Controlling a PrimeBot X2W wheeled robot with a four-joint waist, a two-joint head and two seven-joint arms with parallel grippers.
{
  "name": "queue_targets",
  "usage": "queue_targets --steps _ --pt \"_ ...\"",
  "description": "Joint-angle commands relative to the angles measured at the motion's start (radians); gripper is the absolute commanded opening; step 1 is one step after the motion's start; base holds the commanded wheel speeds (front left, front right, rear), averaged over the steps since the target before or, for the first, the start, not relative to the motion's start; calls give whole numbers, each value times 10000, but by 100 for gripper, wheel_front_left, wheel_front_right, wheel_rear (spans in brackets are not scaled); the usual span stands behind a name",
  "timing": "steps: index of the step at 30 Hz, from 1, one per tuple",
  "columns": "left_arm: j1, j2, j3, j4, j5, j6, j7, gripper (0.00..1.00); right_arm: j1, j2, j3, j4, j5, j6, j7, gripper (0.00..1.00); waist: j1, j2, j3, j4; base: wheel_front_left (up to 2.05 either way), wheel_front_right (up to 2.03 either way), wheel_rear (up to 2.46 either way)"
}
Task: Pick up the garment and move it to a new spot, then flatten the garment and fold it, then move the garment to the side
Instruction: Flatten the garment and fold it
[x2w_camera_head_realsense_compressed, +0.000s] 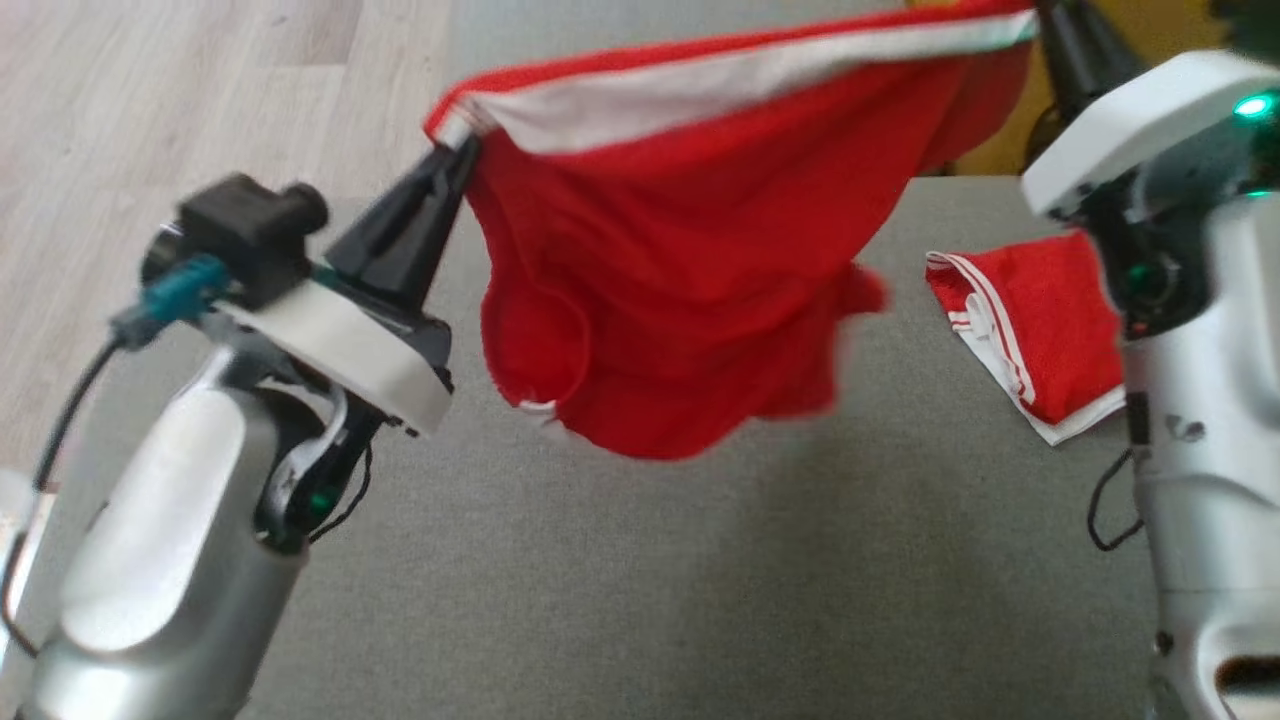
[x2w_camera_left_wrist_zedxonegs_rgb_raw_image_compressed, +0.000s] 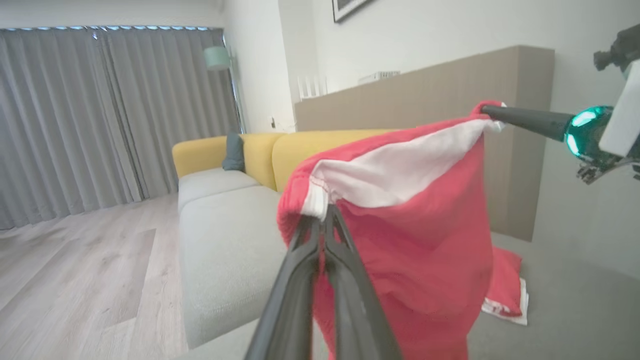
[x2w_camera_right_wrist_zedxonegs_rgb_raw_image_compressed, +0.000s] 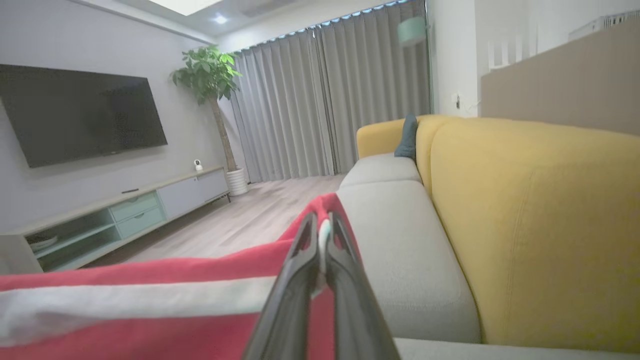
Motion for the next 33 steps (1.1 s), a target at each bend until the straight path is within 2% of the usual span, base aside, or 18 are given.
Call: queue_targets --steps 1,9,14,18,22,27,33 --pt "-379 444 582 -621 -97 148 178 0 60 211 -88 -796 -161 0 265 0 0 -1 -34 -18 0 0 0" --pt "-72 699 664 -1539 -535 291 1021 0 706 686 -773 -2784 -899 0 1539 0 0 -1 249 -134 0 0 0" --pt "-1020 828 875 -995 -971 61 1517 0 -372 803 -670 -2693 -1362 0 1936 0 0 -1 1282 -221 0 0 0" --pt "-2924 893 957 321 -975 -236 1652 0 -2444 831 -595 -1492 -1721 0 1683 0 0 -1 2641 -266 0 0 0" --pt "-5371 720 1096 2309 -772 -383 1262 0 -5089 843 -817 315 -2261 0 570 0 0 -1 4046 -269 0 0 0" --pt "-8092 400 1252 4902 -249 -438 -192 0 -7563 847 -672 2553 -2185 0 -1375 0 0 -1 5232 -270 0 0 0" --pt "-9580 55 1042 7383 171 -527 -2182 0 -8526 849 -32 4975 -1362 0 -3076 0 0 -1 5957 -261 0 0 0"
